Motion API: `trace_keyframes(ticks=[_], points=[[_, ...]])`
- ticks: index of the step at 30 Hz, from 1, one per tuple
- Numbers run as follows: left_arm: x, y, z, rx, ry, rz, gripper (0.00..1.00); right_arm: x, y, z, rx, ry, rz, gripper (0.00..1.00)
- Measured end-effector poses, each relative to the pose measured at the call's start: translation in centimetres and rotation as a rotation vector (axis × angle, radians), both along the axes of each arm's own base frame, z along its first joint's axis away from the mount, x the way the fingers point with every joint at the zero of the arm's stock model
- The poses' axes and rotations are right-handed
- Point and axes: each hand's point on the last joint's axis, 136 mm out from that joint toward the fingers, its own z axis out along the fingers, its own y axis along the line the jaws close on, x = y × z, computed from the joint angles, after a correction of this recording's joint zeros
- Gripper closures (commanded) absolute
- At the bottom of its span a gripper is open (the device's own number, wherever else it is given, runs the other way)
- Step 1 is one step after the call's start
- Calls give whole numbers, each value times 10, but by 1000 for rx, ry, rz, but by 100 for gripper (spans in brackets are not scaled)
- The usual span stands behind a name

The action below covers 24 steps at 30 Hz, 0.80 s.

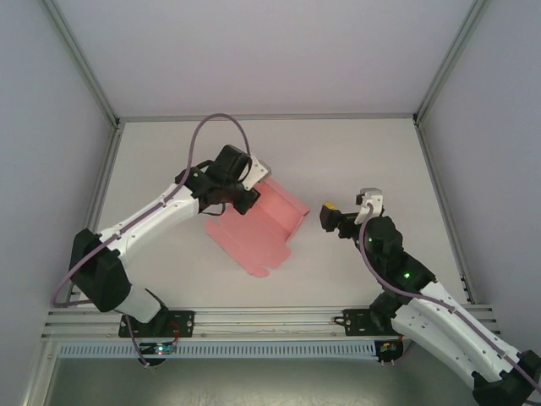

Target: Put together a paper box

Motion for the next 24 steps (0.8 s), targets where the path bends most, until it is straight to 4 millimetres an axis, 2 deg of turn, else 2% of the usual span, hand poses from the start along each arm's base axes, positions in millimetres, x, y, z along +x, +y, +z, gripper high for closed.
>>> trace_keyframes(ticks=[6,11,16,24], points=[[16,3,-23,234,79,-125,100,-2,-12,-14,-25,46,-44,2],[25,10,-66,443,186,-196,100,-2,-17,-18,-36,62,-61,2],[23,10,-107,623,242,-285,100,-2,-21,-21,-44,73,-76,2],[32,0,-122,784,162,-351,100,-2,-26,-28,-57,95,-92,2]])
